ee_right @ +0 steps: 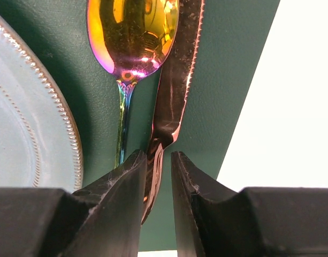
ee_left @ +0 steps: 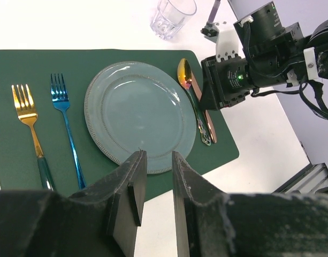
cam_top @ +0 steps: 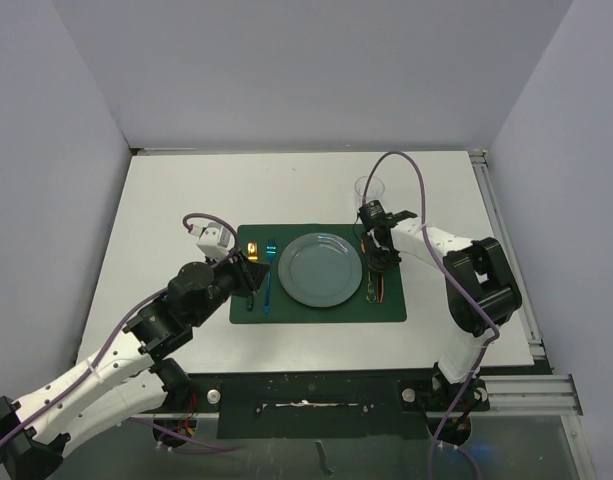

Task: Set the dinner table for one person
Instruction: Place the knife on the napkin.

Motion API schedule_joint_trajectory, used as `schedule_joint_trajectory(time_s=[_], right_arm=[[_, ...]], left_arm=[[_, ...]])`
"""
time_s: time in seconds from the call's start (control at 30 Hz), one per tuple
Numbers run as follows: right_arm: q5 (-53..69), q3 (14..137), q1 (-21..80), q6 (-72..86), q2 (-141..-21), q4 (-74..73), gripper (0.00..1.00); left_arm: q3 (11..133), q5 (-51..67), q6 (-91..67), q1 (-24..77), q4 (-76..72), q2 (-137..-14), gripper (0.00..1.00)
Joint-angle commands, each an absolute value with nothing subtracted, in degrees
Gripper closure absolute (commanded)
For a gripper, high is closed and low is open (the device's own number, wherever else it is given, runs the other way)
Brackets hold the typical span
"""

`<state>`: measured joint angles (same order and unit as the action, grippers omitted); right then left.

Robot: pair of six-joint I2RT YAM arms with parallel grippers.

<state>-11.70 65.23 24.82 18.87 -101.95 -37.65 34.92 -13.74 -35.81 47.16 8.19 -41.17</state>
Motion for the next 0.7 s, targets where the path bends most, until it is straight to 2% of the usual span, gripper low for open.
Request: schedule_joint_trajectory(time_s=[0.0,0.37,0.67], right_arm=[[-15.2,64.6,25.5,20.3,-101.0,-38.3,0.74],[-13.5,62.0,26.1,22.2,-103.1,-35.3,0.76],[-15.6,62.0,26.1,21.3,-103.8,-36.1,0.96]], left_arm=[[34.5,-14.6,-36.0,47.4,6.3,-40.3,0.77],[34.3,-15.1,-35.9,47.4,6.7,-39.6,0.77],[34.4,-15.2,-36.1,47.4,6.5,-39.9,0.77]])
